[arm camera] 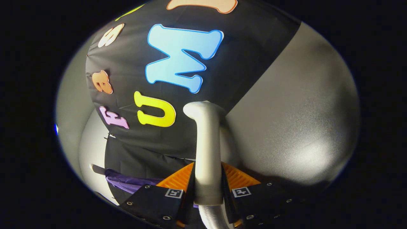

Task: Iron the clothes twice with a garment steamer, once on the left side and once on the right side.

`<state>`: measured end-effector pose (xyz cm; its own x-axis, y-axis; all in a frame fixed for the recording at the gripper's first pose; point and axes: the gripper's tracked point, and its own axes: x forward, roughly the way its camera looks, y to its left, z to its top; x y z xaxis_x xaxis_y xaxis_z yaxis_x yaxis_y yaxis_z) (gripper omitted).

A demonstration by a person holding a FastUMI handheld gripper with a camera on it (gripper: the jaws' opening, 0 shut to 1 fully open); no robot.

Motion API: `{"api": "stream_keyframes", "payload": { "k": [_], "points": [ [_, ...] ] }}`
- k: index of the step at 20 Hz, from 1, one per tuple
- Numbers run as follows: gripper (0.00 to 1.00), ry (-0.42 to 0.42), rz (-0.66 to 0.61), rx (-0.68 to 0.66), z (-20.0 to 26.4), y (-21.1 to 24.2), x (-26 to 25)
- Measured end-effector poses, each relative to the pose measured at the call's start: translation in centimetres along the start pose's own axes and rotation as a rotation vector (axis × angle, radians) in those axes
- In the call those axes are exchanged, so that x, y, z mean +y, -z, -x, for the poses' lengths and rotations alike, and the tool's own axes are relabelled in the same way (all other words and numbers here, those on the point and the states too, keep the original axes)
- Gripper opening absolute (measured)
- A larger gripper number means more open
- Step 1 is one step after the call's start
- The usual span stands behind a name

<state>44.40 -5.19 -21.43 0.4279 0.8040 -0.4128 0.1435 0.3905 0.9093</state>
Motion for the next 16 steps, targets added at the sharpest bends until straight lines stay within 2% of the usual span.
{"api": "stream_keyframes", "payload": {
  "k": [7, 13, 16],
  "points": [
    [0.32, -0.013, -0.010, 0.014, 0.3, 0.5, 1.0],
    [0.32, -0.002, 0.133, -0.112, 4.0, 0.8, 4.4],
    [0.31, 0.018, 0.186, -0.154, 6.4, 3.1, 5.8]
  ]
}}
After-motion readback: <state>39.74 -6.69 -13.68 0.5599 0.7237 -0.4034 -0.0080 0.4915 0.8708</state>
